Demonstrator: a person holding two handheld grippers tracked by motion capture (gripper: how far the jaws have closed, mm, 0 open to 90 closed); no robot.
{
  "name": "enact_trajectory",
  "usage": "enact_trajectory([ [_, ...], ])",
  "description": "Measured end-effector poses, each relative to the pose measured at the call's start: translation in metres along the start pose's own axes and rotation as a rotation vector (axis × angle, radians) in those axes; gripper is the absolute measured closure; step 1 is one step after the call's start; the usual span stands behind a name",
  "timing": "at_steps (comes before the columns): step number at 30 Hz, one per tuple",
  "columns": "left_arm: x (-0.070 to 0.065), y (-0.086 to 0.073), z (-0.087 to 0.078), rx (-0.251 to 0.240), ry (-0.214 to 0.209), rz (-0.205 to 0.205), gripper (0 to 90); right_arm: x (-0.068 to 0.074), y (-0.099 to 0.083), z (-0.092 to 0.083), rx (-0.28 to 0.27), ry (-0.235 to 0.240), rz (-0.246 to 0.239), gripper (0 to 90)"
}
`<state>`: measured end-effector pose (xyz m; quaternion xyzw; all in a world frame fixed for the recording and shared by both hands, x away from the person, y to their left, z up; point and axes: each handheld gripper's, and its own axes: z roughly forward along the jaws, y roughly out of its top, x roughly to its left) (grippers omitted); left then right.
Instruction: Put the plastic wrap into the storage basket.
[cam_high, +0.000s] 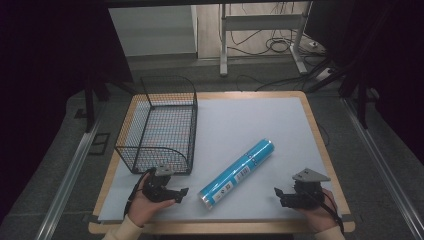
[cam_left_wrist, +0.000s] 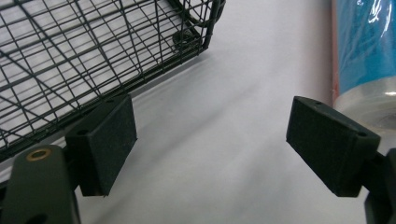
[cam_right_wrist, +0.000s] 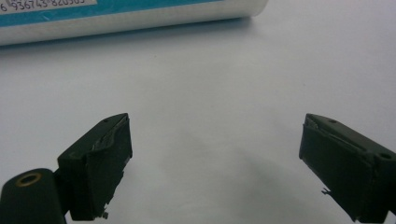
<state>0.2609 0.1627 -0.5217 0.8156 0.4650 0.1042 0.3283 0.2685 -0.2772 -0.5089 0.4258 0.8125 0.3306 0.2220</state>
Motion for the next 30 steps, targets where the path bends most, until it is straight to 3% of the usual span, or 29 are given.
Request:
enact_trajectory([
  [16, -0.007, 0.005, -0.01, -0.017, -0.007, 0.011, 16.0, 0.0, 0.001, -0.007, -0.01, -0.009, -0.026, 11.3],
  [30, -0.017, 0.024, -0.025, -0.033, 0.001, 0.015, 17.4, 0.0, 0.002, -0.006, -0.01, -0.009, -0.035, 11.3],
])
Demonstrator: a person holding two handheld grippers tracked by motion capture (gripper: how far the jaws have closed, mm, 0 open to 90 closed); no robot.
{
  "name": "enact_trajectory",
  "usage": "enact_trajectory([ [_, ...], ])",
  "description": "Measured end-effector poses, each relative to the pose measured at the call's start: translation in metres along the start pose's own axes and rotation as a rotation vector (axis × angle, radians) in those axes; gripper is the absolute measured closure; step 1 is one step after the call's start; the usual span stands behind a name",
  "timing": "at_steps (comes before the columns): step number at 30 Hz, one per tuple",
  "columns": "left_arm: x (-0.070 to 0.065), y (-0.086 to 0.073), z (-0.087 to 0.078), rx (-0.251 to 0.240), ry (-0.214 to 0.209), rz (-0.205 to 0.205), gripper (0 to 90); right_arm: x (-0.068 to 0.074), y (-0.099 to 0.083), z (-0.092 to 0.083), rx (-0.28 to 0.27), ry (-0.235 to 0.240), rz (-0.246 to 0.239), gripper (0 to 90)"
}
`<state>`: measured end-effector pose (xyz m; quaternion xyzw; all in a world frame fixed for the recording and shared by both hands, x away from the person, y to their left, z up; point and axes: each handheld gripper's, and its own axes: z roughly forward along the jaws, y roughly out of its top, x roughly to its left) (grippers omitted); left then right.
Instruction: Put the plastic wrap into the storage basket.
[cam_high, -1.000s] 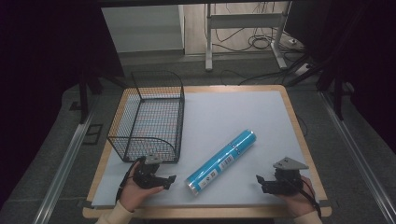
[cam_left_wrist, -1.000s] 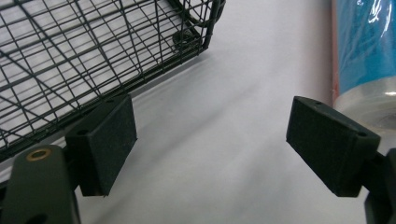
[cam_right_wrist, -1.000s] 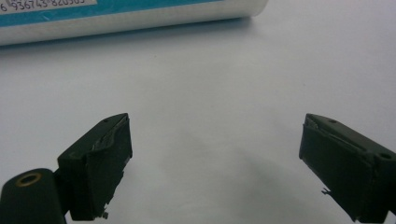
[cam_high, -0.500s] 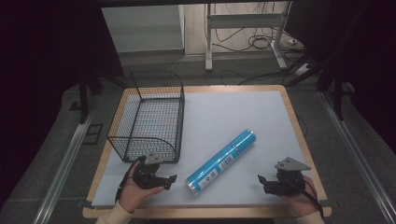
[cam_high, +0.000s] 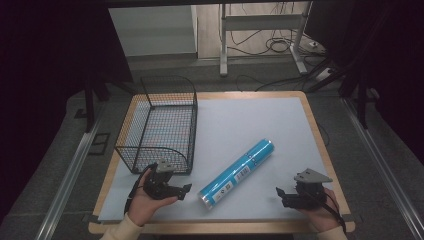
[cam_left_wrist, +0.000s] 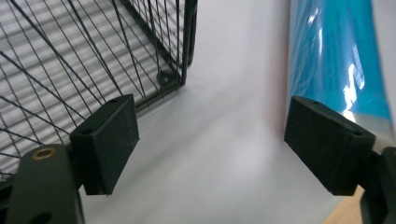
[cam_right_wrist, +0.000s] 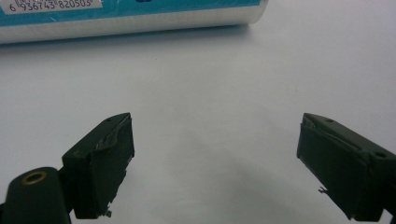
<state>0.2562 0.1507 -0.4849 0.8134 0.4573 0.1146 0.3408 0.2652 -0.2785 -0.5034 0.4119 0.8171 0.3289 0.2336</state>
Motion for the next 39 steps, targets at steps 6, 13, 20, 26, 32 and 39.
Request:
enact_trajectory([
  [6, -0.008, 0.01, -0.003, 0.012, -0.033, 0.02, 17.4, 0.001, 0.001, 0.002, 0.003, -0.001, -0.003, 11.3],
  [13, -0.02, 0.025, -0.008, -0.007, -0.049, 0.051, 17.3, 0.0, 0.0, 0.002, 0.005, -0.009, 0.0, 11.4],
  [20, -0.026, 0.033, -0.004, -0.002, -0.06, 0.065, 17.2, 0.0, 0.0, 0.002, 0.003, -0.009, -0.005, 11.4],
  [26, -0.033, 0.04, 0.001, 0.001, -0.072, 0.076, 17.3, -0.001, 0.001, 0.002, 0.004, -0.012, -0.004, 11.4],
  [32, -0.039, 0.048, 0.006, 0.006, -0.082, 0.093, 17.2, 0.0, 0.001, 0.002, 0.005, -0.016, -0.006, 11.4],
  [39, -0.044, 0.056, 0.013, 0.019, -0.101, 0.104, 17.1, -0.001, 0.0, 0.002, 0.007, -0.017, -0.007, 11.4],
])
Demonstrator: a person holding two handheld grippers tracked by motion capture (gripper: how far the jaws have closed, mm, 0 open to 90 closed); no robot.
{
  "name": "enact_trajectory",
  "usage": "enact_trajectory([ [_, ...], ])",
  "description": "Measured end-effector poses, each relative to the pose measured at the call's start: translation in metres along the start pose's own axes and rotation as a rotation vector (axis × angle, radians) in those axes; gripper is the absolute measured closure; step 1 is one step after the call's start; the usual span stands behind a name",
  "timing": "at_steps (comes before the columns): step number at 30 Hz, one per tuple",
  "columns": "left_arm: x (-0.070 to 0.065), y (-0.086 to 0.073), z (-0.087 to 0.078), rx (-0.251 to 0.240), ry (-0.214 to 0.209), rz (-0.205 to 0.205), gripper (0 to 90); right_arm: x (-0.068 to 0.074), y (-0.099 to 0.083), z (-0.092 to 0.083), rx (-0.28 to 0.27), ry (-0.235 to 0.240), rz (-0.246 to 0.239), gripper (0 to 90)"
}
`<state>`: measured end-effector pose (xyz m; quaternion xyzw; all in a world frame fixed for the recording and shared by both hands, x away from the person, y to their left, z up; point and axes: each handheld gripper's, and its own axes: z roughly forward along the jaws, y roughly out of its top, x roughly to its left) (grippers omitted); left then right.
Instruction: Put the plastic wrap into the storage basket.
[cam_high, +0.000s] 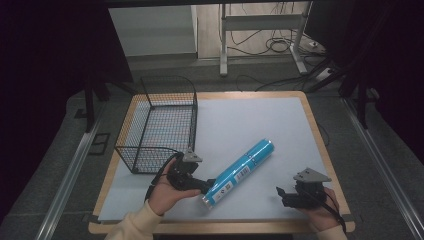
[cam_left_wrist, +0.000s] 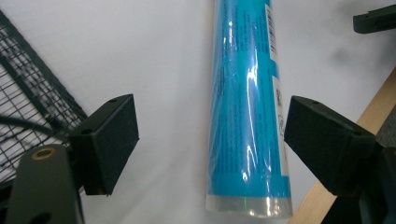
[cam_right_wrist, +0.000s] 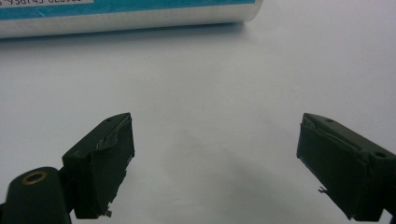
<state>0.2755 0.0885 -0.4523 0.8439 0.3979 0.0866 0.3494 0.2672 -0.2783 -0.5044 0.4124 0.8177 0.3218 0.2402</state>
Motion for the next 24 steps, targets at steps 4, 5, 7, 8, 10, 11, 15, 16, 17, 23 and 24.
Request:
enact_trajectory([
  [4, -0.002, 0.006, 0.005, 0.001, -0.006, 0.006, 17.1, 0.0, 0.0, 0.0, 0.001, -0.001, -0.001, 11.4],
  [5, -0.003, 0.007, 0.006, 0.0, -0.006, 0.007, 17.0, 0.0, 0.0, 0.0, 0.002, -0.001, -0.002, 11.4],
  [7, -0.005, 0.01, 0.008, 0.005, -0.007, 0.014, 17.0, 0.0, 0.0, 0.001, 0.003, 0.0, 0.0, 11.4],
  [8, -0.006, 0.012, 0.01, 0.007, -0.01, 0.018, 17.0, 0.0, 0.0, 0.001, 0.004, 0.0, 0.0, 11.4],
  [10, -0.008, 0.015, 0.013, 0.015, -0.013, 0.025, 17.0, 0.0, 0.0, 0.001, 0.005, -0.001, 0.0, 11.4],
  [11, -0.009, 0.017, 0.014, 0.015, -0.014, 0.024, 16.9, 0.0, 0.0, 0.001, 0.006, -0.001, -0.001, 11.4],
  [15, -0.011, 0.02, 0.019, 0.022, -0.017, 0.031, 16.9, -0.001, 0.0, 0.0, 0.004, -0.002, 0.0, 11.4],
  [16, -0.012, 0.021, 0.021, 0.023, -0.019, 0.032, 16.9, -0.001, 0.0, 0.0, 0.004, -0.003, 0.0, 11.4],
  [17, -0.012, 0.022, 0.022, 0.028, -0.016, 0.038, 16.9, -0.001, 0.0, 0.0, 0.003, -0.002, 0.0, 11.4],
  [23, -0.016, 0.028, 0.028, 0.04, -0.017, 0.048, 16.9, -0.001, 0.0, 0.0, 0.004, -0.002, -0.001, 11.4],
  [24, -0.017, 0.029, 0.029, 0.043, -0.017, 0.052, 16.9, -0.001, 0.0, 0.0, 0.004, -0.002, -0.001, 11.4],
])
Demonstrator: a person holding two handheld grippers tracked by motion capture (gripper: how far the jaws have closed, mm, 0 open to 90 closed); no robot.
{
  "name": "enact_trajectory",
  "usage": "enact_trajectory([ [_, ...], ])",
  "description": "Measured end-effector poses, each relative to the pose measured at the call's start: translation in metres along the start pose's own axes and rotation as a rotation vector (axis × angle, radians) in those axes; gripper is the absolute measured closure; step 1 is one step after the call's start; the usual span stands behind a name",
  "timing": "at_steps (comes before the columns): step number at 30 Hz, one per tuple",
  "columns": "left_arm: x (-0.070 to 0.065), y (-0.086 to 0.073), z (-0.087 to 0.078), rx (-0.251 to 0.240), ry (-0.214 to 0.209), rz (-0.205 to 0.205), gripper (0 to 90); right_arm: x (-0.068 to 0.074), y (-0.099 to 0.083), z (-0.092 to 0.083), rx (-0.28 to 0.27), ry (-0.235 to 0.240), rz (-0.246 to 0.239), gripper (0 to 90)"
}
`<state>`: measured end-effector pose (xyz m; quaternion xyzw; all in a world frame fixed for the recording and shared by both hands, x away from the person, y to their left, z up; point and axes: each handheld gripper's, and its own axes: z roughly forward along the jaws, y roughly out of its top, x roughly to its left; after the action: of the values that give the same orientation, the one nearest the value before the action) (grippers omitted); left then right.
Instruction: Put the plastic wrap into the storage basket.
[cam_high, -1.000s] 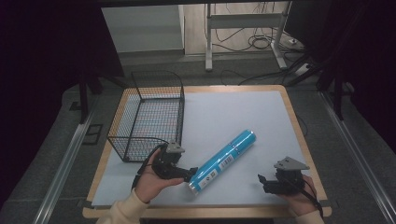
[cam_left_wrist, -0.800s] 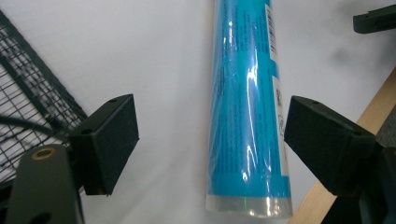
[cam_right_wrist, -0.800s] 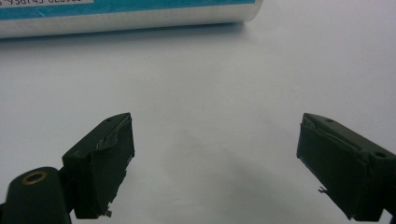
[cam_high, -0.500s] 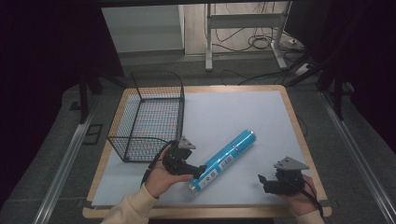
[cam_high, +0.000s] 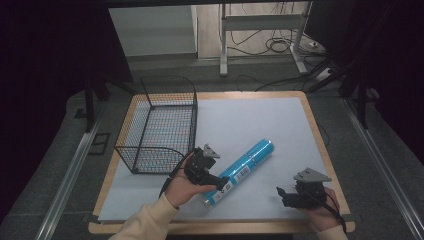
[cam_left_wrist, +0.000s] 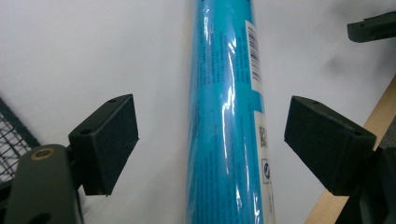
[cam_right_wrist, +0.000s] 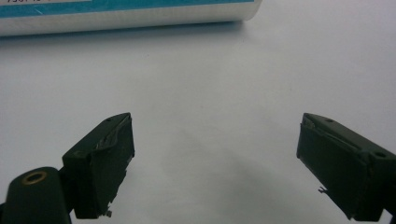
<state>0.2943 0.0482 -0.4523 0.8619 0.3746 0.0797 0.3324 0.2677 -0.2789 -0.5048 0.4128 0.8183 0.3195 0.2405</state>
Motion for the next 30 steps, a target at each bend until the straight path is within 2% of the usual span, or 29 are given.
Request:
enact_trajectory([
  [18, -0.012, 0.027, 0.018, 0.04, 0.01, 0.024, 16.3, -0.002, 0.001, -0.002, -0.007, -0.002, 0.002, 11.5],
  [30, -0.018, 0.041, 0.042, 0.087, 0.009, 0.04, 15.9, -0.002, 0.0, 0.0, -0.001, -0.001, 0.002, 11.5],
])
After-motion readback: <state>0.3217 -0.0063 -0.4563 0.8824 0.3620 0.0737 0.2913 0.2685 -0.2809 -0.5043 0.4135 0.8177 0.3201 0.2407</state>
